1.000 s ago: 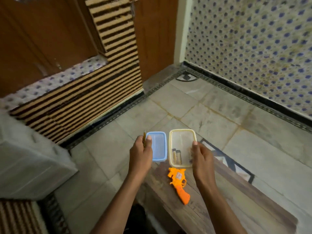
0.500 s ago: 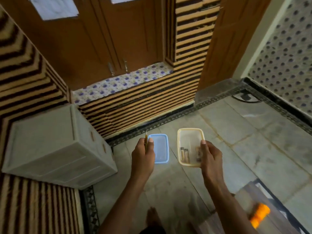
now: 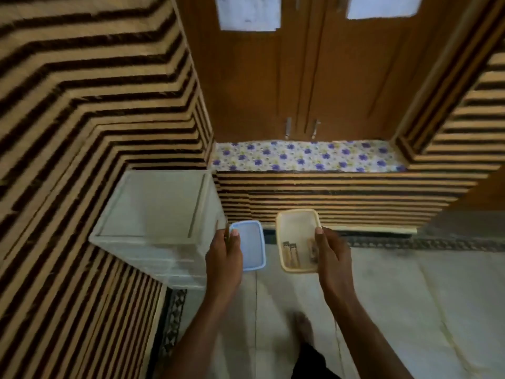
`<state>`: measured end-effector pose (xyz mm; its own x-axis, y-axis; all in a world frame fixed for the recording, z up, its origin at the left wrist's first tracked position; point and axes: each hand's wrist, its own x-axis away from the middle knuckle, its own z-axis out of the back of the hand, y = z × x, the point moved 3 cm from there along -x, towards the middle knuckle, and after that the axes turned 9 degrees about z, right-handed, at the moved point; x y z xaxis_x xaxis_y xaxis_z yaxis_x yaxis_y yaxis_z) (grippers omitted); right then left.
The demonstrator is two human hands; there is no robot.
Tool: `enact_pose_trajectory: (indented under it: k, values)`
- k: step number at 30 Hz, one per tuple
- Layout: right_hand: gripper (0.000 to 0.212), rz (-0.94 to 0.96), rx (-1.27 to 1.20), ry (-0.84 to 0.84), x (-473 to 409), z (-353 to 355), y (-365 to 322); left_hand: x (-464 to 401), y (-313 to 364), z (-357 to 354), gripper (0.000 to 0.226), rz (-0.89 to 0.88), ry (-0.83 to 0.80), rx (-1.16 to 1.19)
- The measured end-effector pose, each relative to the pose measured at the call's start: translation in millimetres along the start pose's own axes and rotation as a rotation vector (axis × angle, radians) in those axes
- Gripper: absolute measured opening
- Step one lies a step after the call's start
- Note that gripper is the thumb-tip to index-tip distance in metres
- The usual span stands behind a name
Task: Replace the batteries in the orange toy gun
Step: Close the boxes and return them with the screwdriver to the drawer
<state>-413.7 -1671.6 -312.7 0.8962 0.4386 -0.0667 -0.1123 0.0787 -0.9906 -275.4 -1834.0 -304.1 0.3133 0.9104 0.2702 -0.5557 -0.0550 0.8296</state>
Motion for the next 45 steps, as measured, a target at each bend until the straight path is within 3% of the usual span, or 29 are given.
enact_pose_trajectory:
  k: [6,11,18,26,34,45]
  values:
    - [0.031,0.032,0.026,-0.289,-101.2,-51.5,-4.9,-45.3,12.8,-0.1,0.03,0.188,0.294,0.088]
    - [0.026,0.034,0.002,-0.484,-165.6,-115.7,-11.0,-89.6,8.3,5.9,0.024,0.315,0.431,0.223]
    - [0.026,0.006,0.017,-0.64,-213.2,-211.4,5.2,-156.5,-14.1,24.6,0.045,0.404,0.525,0.315]
    - [0.025,0.073,0.188,-0.809,-246.1,-339.3,31.9,-250.7,-62.6,65.9,0.051,0.554,0.588,0.343]
    - [0.029,0.143,0.392,-1.042,-266.7,-452.8,68.1,-326.1,-114.7,80.1,0.043,0.751,0.631,0.31]
    - [0.026,0.349,0.51,-1.356,-300.8,-561.6,110.2,-379.2,-116.0,76.9,0.037,0.963,0.712,0.223]
